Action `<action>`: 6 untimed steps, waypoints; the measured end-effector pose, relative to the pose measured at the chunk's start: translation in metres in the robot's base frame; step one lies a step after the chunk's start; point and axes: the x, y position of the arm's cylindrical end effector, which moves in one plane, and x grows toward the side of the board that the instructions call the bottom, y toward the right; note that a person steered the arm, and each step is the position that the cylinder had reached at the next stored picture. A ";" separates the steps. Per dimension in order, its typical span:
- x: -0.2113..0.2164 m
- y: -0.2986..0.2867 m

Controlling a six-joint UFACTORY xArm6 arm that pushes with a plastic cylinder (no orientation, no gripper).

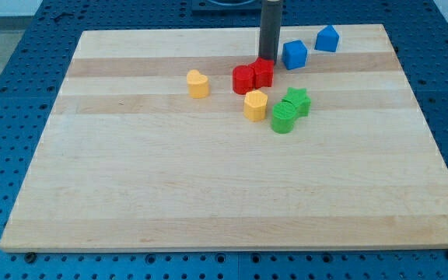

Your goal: Slide red circle above the yellow hexagon

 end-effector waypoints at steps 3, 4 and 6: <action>0.015 -0.066; 0.046 -0.061; 0.085 -0.059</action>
